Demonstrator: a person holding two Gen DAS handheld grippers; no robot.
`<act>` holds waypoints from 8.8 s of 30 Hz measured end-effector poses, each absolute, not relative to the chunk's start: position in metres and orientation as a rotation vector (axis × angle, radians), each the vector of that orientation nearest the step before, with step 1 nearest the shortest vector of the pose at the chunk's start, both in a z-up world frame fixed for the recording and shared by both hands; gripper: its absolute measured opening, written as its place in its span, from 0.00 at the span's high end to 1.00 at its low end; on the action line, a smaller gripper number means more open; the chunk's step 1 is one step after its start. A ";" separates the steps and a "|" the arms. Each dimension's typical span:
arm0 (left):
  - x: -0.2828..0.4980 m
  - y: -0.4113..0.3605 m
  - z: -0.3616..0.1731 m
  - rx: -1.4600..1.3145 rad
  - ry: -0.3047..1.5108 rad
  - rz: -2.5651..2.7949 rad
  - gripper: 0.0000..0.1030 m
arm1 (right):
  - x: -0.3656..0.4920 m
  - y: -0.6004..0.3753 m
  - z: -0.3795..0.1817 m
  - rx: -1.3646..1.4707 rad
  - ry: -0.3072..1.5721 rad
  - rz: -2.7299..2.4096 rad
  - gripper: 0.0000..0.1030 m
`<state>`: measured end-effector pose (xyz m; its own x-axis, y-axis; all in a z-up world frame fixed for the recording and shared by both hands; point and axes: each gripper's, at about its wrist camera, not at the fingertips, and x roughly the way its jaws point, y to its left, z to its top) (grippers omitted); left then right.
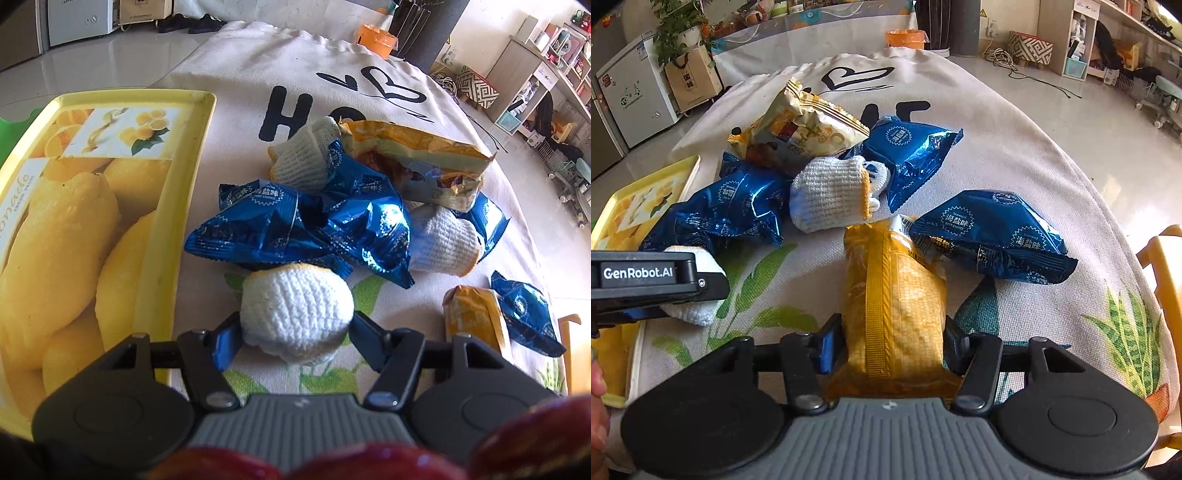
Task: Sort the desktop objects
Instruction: 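Grasp the white mesh-wrapped fruit with the left gripper while the right holds the yellow bag, then carry both items over the yellow tray and open the left gripper, then lower the yellow snack bag onto the tray and open the right gripper, then withdraw both tools from the tray back toward the snack pile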
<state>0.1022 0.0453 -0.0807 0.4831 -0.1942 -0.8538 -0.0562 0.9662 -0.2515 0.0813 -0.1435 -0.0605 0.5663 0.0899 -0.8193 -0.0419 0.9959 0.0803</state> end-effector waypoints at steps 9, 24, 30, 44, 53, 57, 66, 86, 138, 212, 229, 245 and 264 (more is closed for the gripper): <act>0.091 0.054 -0.076 -0.295 1.063 -0.089 0.42 | 0.075 -0.142 -0.055 0.149 0.973 0.163 0.48; 0.093 0.052 -0.089 -0.345 1.064 -0.122 0.10 | 0.070 -0.134 -0.062 -0.008 0.972 0.106 0.46; 0.097 0.051 -0.092 -0.358 1.052 -0.133 0.00 | 0.072 -0.133 -0.064 -0.023 0.976 0.099 0.40; 0.096 0.059 -0.088 -0.371 1.020 -0.112 0.41 | 0.077 -0.136 -0.061 0.037 0.965 0.084 0.45; 0.084 0.057 -0.070 -0.381 0.997 -0.174 0.40 | 0.070 -0.134 -0.050 0.073 0.947 0.136 0.47; 0.079 0.060 -0.061 -0.387 0.980 -0.180 0.40 | 0.065 -0.136 -0.044 0.099 0.943 0.155 0.47; 0.063 0.067 -0.044 -0.394 0.943 -0.180 0.40 | 0.047 -0.127 -0.029 0.054 0.912 0.215 0.47; 0.037 0.111 -0.016 -0.462 0.853 -0.090 0.40 | 0.007 -0.080 -0.006 -0.028 0.870 0.366 0.47; 0.083 0.245 0.005 -0.751 0.742 0.307 0.30 | 0.065 0.044 -0.017 -0.072 0.839 0.764 0.44; -0.016 0.052 -0.005 -0.405 1.044 0.079 0.01 | 0.008 -0.188 0.029 0.089 0.815 0.110 0.14; -0.024 0.029 0.002 -0.277 1.051 0.057 0.01 | 0.005 -0.187 0.039 0.082 0.762 0.169 0.10; -0.031 0.020 0.000 -0.252 1.122 0.072 0.01 | 0.004 -0.185 0.042 0.056 0.775 0.233 0.10; -0.050 0.008 0.045 -0.223 1.022 0.052 0.01 | 0.012 -0.218 0.037 0.259 0.828 0.154 0.10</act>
<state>-0.0505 0.0076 0.0446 0.5227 -0.0609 -0.8504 -0.1468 0.9761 -0.1601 0.0116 -0.2184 0.0372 0.6680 0.2350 -0.7061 -0.0342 0.9575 0.2863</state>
